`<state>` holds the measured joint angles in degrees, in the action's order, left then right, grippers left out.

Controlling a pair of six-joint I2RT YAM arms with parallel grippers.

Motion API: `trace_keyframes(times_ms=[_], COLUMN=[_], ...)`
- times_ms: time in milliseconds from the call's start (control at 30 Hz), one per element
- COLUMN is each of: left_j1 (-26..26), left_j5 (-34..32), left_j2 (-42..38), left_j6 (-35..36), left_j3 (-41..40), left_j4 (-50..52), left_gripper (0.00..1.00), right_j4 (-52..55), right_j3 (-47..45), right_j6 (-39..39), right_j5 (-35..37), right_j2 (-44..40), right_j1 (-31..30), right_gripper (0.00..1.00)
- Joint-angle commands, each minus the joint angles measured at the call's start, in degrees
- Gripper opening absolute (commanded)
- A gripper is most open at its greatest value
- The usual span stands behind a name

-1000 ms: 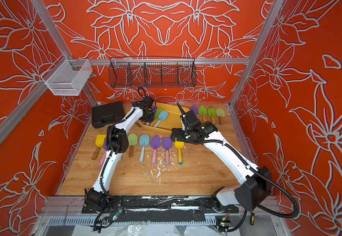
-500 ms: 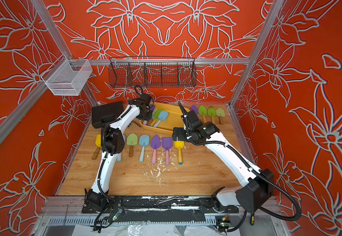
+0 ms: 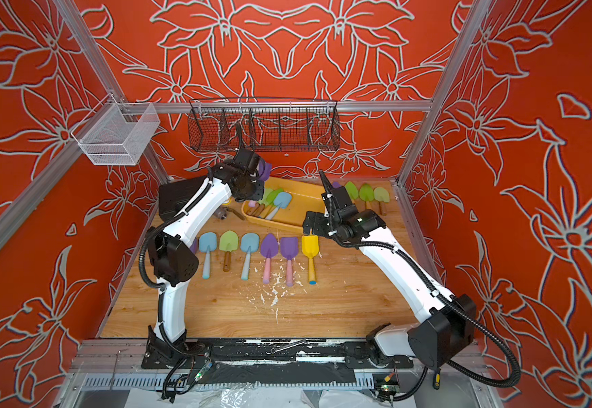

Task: Take the shovel out of the storage box
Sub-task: Pick up the shovel from the storage box, then place the shovel at the center of the board.

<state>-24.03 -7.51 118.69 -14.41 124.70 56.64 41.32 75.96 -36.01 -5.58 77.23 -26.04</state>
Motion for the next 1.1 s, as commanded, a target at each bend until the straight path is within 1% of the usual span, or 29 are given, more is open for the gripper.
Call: trace_keyframes(times_ms=[0,100,233,333,467,567,900,1067], left_j1=[-1.94,-3.49,-5.95,-7.87,-10.22,-10.50,-11.98,-12.09], left_j5=[0.99,1.67,1.90,1.66,1.18,1.86,2.82,4.09], left_j2=[-5.81,-10.07,-14.09,-16.51,-17.76,-17.13,-14.63,-14.66], left_j6=[-5.84,-9.24,-11.47,-13.15,-14.18,-15.24,-15.47,-15.14], left_j3=[-4.17,-8.40,-12.11,-15.55,-17.80,-17.29,-15.20,-15.07], left_j4=[-0.19,-0.83,-0.65,-2.05,-3.71,-3.10,-2.74,-3.85], left_gripper=[0.00,0.00,0.00,0.00,0.00,0.00,0.00,0.00], right_j4=[-8.27,-11.79,-16.65,-19.44,-23.89,-24.98,-31.14,-31.66], right_j3=[-0.84,0.18,2.76,4.94,5.82,6.22,3.98,4.41], right_j6=[-3.78,-5.93,-9.15,-11.21,-13.56,-13.89,-16.96,-18.05], right_j5=[-5.14,-8.57,-13.99,-17.11,-20.33,-21.06,-23.26,-24.25], right_j2=[-0.04,2.66,7.71,10.99,13.88,14.85,15.87,17.95], right_j1=[1.32,1.78,1.86,1.78,1.22,0.81,-0.93,-1.47], right_gripper=[0.91,0.84,0.74,0.68,0.65,0.64,0.60,0.55])
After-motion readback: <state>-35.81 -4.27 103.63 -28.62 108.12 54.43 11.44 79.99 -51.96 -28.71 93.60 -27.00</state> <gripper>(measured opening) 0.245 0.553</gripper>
